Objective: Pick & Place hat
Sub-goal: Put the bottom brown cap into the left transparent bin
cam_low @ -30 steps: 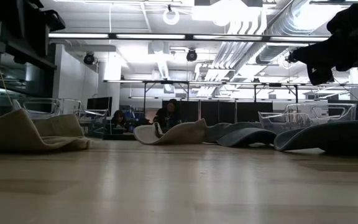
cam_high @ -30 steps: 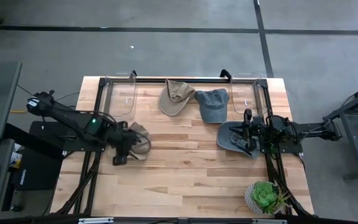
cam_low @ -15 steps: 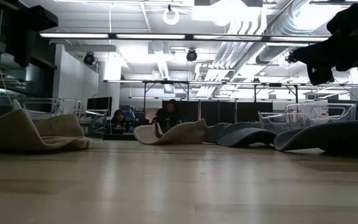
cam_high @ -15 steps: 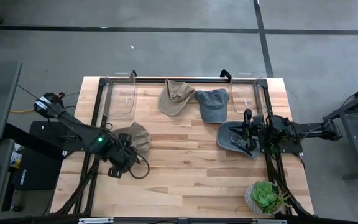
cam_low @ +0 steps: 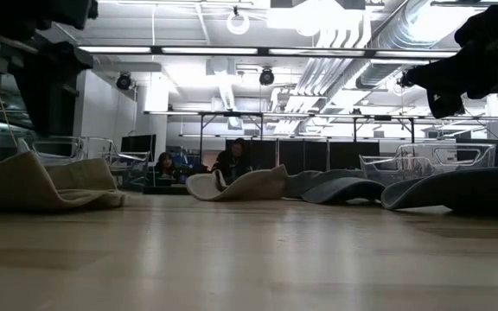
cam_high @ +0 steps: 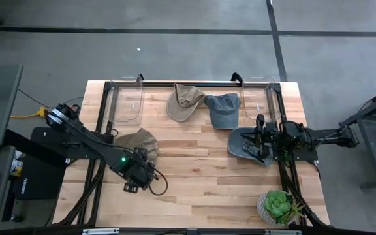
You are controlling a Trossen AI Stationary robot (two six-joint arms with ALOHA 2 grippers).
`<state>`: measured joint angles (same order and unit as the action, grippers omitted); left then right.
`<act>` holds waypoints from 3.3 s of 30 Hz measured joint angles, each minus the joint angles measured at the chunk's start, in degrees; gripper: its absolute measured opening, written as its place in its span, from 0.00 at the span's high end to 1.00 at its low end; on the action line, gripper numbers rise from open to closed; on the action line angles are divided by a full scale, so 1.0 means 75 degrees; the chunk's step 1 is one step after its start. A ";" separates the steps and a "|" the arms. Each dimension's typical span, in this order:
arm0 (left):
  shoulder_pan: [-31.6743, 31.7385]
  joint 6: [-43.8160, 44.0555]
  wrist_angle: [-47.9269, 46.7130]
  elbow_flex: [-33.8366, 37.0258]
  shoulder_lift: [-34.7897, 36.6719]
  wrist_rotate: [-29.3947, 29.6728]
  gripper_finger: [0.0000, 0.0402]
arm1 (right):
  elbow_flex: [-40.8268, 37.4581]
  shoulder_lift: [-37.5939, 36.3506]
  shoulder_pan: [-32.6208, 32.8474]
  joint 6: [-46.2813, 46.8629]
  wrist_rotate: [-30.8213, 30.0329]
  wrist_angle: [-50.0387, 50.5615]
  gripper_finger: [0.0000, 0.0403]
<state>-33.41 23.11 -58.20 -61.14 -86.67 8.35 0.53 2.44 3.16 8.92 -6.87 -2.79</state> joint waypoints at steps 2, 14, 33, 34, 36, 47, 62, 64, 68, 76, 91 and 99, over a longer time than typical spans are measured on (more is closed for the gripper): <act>0.0000 0.0143 -0.0042 0.0000 -0.0145 0.0097 0.17 | -0.0001 -0.0001 0.0000 0.0000 0.0000 0.0000 0.97; 0.0003 0.1726 -0.0237 0.0863 -0.0194 0.0107 0.17 | -0.0002 0.0002 0.0000 0.0001 0.0000 0.0000 0.97; 0.0003 0.1729 0.0750 0.2137 -0.0123 0.0463 0.17 | -0.0002 -0.0001 0.0000 0.0001 0.0000 0.0000 0.97; 0.0003 0.1735 0.0768 0.2139 -0.0123 0.0518 0.17 | 0.0001 -0.0001 0.0000 0.0001 0.0000 0.0000 0.97; 0.0000 0.1749 0.0801 0.2139 -0.0123 0.0619 0.17 | 0.0001 0.0001 0.0000 -0.0001 0.0000 0.0000 0.97; 0.0003 0.1791 0.1038 0.2139 -0.0123 0.0978 0.20 | 0.0001 0.0005 0.0000 0.0001 0.0000 0.0000 0.97; 0.0009 0.1802 0.0991 0.2139 -0.0126 0.0931 0.62 | -0.0002 0.0005 0.0000 0.0001 -0.0003 0.0000 0.97; 0.0009 0.1801 0.0991 0.2139 -0.0126 0.0918 0.67 | 0.0001 0.0008 0.0000 0.0001 0.0000 0.0000 0.97; 0.0009 0.1784 0.1000 0.2139 -0.0128 0.0742 0.74 | 0.0001 0.0008 0.0000 0.0000 0.0000 0.0000 0.97; 0.0009 0.1755 0.1008 0.2136 -0.0128 0.0770 0.88 | 0.0001 0.0008 0.0000 0.0000 -0.0001 0.0000 0.97; 0.0006 0.1756 0.0994 0.2133 -0.0128 0.0593 0.99 | 0.0001 0.0007 0.0000 -0.0001 -0.0002 0.0000 0.97; 0.0003 0.1764 0.0906 0.1974 -0.0128 0.0637 1.00 | 0.0000 0.0008 0.0000 -0.0002 0.0000 0.0000 0.97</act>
<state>-33.39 36.34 -51.40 -46.34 -87.64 13.12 0.53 2.50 3.16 8.91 -6.87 -2.79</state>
